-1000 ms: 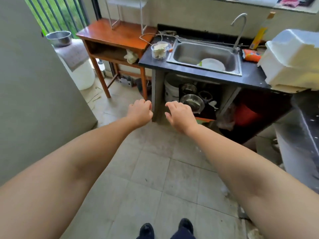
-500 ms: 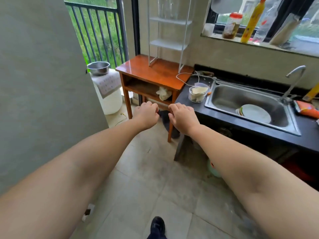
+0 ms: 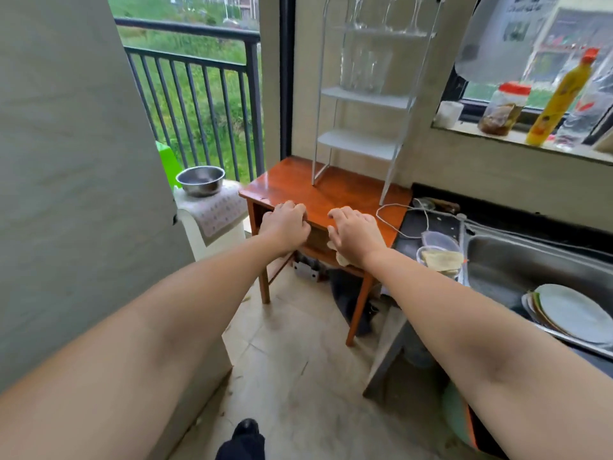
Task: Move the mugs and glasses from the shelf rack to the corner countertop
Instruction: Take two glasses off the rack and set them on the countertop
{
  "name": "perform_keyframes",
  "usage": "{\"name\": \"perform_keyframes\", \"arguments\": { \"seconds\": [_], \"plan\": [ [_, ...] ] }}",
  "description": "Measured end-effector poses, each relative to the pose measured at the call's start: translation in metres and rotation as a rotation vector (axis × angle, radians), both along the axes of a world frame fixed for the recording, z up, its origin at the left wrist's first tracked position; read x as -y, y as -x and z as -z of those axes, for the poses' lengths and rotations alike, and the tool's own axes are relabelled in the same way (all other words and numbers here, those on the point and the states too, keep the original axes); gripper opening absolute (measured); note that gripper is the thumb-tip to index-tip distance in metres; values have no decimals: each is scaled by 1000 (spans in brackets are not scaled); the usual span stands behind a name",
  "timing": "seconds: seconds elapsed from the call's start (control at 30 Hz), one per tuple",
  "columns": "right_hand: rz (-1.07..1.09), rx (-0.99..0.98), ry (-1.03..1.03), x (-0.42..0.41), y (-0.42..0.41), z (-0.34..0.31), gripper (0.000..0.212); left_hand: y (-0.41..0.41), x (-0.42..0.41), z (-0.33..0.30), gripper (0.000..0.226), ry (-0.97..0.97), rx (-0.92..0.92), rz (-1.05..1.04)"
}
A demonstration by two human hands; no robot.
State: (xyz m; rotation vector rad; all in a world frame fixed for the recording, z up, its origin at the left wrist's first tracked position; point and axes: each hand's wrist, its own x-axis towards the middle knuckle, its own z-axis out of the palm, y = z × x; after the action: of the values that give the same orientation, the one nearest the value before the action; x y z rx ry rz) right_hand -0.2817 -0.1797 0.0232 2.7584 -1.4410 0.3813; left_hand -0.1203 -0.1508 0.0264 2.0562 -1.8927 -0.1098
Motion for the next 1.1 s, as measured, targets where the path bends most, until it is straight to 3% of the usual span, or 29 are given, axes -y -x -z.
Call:
{"name": "perform_keyframes", "arguments": {
  "seconds": [0.23, 0.7, 0.87, 1.0, 1.1],
  "plan": [
    [171, 44, 92, 126, -60, -14, 35, -59, 144, -26, 29, 68, 47, 174],
    [353, 192, 131, 347, -60, -74, 36, -52, 384, -74, 35, 54, -194, 257],
    [378, 434, 90, 438, -54, -97, 36, -39, 472, -98, 36, 101, -311, 190],
    [467, 808, 1, 497, -59, -121, 35, -32, 529, -118, 40, 143, -530, 51],
    [538, 953, -56, 528, -67, -129, 35, -27, 553, -122, 47, 143, -693, -61]
  ]
}}
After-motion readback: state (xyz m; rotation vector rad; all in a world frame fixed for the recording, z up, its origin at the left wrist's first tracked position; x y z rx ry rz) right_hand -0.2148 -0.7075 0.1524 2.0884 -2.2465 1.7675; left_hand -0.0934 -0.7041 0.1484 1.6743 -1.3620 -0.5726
